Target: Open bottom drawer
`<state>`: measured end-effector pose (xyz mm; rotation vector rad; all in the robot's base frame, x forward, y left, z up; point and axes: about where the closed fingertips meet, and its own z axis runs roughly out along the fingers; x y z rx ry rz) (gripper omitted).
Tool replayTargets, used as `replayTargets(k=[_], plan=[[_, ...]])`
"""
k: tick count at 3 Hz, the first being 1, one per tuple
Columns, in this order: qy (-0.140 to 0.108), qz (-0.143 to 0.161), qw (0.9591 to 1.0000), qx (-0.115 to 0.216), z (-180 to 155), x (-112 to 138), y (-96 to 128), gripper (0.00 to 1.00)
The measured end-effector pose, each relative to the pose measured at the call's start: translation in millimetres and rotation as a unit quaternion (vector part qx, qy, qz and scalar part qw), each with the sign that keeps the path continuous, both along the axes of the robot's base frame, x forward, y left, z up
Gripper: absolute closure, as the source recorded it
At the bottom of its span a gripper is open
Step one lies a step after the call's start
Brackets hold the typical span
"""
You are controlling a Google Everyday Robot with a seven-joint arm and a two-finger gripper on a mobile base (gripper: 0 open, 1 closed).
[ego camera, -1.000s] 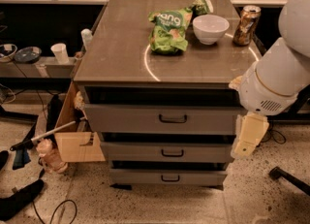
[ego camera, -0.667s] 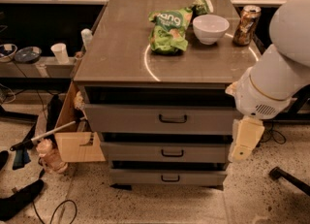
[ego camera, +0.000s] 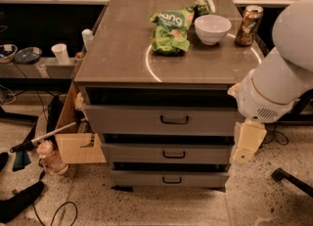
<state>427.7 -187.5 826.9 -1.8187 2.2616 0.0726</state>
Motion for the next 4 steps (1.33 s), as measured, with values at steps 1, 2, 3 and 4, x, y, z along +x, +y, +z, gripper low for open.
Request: replayTargets(k=[1, 2, 3, 4], plan=[[-0.009, -0.011, 0.9999, 0.007, -29.1, -1.7, -2.7, 0.0], [-0.003, -0.001, 0.9999, 0.01, -58.7, -0.1, -5.6, 0.0], [0.028, 0.05, 0.9982, 0.016, -95.8, 0.8, 1.7, 0.0], [0.059, 0.109, 0.9921, 0.02, -133.7, -5.5, 7.9, 0.0]])
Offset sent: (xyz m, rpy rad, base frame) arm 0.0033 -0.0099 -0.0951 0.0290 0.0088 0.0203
